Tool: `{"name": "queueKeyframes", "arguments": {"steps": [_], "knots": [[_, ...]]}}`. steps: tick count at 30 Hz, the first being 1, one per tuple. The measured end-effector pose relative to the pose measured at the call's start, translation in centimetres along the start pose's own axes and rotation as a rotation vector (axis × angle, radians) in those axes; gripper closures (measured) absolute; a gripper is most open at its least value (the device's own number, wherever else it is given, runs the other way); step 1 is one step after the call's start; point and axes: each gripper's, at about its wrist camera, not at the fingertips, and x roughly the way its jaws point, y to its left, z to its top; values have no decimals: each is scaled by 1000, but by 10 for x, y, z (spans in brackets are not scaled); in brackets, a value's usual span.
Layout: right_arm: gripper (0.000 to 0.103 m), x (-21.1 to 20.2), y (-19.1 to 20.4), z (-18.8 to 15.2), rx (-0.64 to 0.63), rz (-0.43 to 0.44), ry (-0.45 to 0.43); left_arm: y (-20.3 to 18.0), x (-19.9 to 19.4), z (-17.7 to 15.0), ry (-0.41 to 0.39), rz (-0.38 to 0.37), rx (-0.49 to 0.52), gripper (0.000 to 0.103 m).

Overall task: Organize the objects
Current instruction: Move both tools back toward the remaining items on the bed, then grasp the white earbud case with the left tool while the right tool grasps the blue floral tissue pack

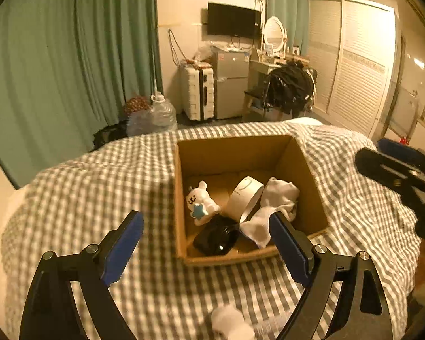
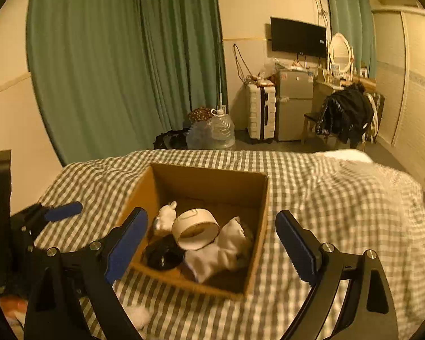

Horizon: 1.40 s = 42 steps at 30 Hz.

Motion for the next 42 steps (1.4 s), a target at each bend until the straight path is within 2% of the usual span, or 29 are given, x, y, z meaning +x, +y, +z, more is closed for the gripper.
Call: {"name": "queueKeyframes", "arguments": {"steps": [3,9,14,20,23,28,33,36,40,42], "knots": [[11,-47,13,3,-41,-19,-29,4,-36,-5,-6,34,5,8],[11,-120,34,3,-72,-12,-62,10,-82,-31,2,39,-11,8],[11,-146,51,-22,-98,-7,-43,11,-90,-71,27,65,-17,8],[11,-121,60,-94,-102,2,67,11,-65,-138,99,90,-73,8],[11,-94,55,-134,-87,-4,130,5,-42,-172,154,106,-48,8],[11,-62,36,-175,-45,-29,213,-8,-4,-222,303,106,0,8],[11,-43,21,-199,22,-4,274,-23,10,-231,348,112,75,8],[11,-45,18,-200,47,10,263,-28,20,-234,381,111,92,8],[11,-47,15,-200,61,18,257,-33,36,-233,421,72,89,9],[11,-47,16,-201,64,17,259,-34,41,-235,437,58,89,15]]}}
